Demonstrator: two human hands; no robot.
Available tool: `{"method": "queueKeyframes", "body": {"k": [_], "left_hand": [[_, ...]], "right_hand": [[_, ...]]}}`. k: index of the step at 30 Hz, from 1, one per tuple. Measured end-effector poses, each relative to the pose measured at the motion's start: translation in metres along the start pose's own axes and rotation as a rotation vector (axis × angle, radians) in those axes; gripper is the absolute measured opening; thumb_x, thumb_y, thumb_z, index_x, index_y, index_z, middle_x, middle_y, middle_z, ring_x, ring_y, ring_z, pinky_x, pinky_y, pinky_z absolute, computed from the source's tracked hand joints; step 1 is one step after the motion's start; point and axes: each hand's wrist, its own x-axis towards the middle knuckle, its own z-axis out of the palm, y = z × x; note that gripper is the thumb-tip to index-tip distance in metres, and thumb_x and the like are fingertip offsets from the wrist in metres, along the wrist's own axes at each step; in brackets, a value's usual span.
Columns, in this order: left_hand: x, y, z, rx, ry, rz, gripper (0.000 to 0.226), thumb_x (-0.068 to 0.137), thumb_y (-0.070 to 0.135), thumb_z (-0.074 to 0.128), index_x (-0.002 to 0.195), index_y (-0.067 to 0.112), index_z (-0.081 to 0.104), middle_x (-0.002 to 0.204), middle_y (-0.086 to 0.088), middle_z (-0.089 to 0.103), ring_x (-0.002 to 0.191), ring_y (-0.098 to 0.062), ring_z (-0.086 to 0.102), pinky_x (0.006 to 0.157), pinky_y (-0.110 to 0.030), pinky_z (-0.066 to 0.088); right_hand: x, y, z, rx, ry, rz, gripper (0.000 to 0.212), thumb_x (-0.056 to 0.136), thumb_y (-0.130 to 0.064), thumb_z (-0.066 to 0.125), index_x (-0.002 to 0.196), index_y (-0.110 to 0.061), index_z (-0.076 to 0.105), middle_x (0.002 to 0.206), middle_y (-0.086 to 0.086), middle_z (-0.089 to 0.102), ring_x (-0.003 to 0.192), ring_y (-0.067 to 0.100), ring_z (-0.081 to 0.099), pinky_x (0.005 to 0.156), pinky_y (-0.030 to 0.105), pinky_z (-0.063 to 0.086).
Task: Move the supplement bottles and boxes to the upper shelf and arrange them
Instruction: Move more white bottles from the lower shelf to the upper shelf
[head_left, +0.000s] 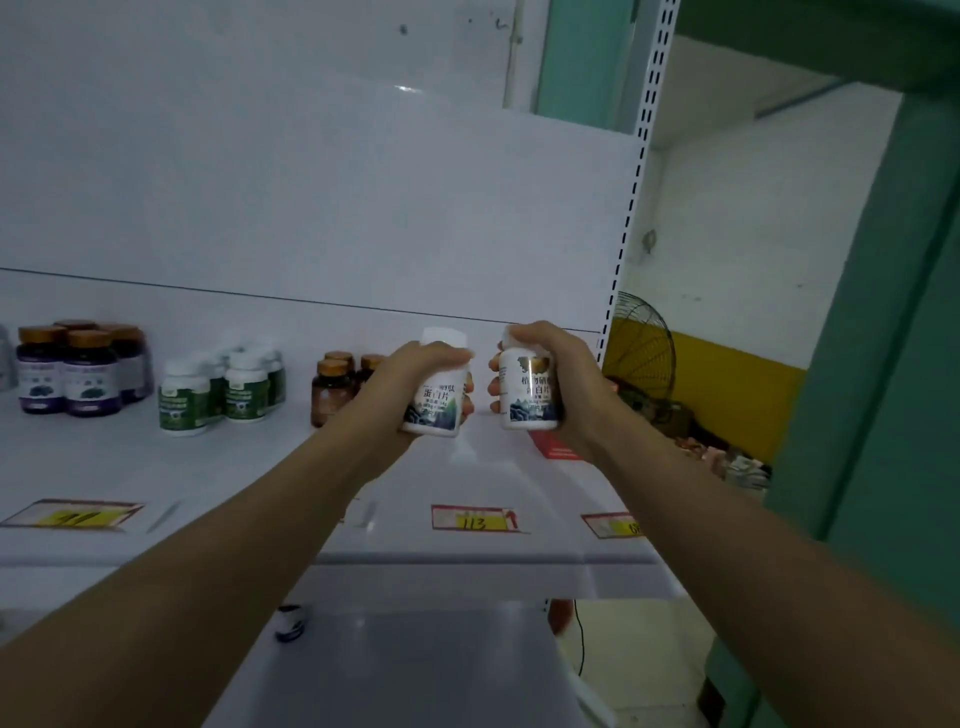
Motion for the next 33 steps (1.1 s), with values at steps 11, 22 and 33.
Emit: {"method": "queueKeyframes", "body": {"k": [11,22,33], "left_hand": [[0.105,-0.043,-0.039,0.372,0.114,-0.143,0.055,0.076,0.015,0.075,0.126,0.011,0.053,0.124,-0.009,0.062,0.113,-0.028,0.059,0.101,-0.046,0.045],[0.157,-0.092,-0.052,0.51,0.177,-0.211,0.046,0.083,0.008,0.066,0.125,0.01,0.045,0.122,-0.014,0.057,0.112,-0.029,0.055,0.085,-0.039,0.047],[0.182,-0.096,-0.058,0.944,0.105,-0.241,0.068,0.082,0.009,0.067,0.133,0.009,0.023,0.121,-0.017,0.05,0.099,-0.023,0.051,0.087,-0.037,0.047]], "right_hand": [[0.118,0.042,-0.033,-0.305,0.024,-0.005,0.027,0.085,-0.014,0.066,0.11,-0.014,0.056,0.102,0.01,0.061,0.088,0.02,0.059,0.075,0.03,0.049],[0.18,0.084,-0.047,-0.751,0.075,0.11,0.039,0.085,-0.013,0.066,0.122,-0.01,0.053,0.122,0.017,0.058,0.108,0.029,0.058,0.083,0.04,0.054],[0.222,0.107,-0.038,-1.088,0.073,-0.025,0.051,0.08,-0.021,0.071,0.123,-0.005,0.049,0.122,0.016,0.057,0.108,0.029,0.056,0.071,0.03,0.045]]}}
